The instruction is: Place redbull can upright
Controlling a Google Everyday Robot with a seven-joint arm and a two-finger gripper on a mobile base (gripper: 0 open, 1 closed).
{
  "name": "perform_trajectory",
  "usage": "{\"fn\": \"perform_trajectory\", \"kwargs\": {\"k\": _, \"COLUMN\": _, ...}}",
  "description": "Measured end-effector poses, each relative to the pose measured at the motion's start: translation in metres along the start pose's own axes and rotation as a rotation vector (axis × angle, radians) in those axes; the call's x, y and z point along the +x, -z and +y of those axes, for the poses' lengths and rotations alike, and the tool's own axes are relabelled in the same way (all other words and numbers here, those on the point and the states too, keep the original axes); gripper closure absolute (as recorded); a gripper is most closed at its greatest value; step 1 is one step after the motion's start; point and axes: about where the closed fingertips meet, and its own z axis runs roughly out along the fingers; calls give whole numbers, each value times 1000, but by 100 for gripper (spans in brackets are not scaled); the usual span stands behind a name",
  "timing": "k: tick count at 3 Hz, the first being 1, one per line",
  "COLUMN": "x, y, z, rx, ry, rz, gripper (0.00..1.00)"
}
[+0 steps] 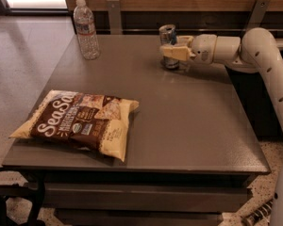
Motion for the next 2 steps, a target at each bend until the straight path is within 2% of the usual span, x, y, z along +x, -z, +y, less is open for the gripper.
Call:
{"fn": "perform_trajectory", "kwargs": {"k": 1, "x": 0, "y": -3, "z": 1, "rx": -5, "ry": 0, "rz": 0, "gripper": 6}}
{"fn": "perform_trajectory", "kwargs": {"k": 2, "x": 0, "y": -5, "z": 2, "rx": -8, "ry": -1, "rz": 0, "gripper": 0}}
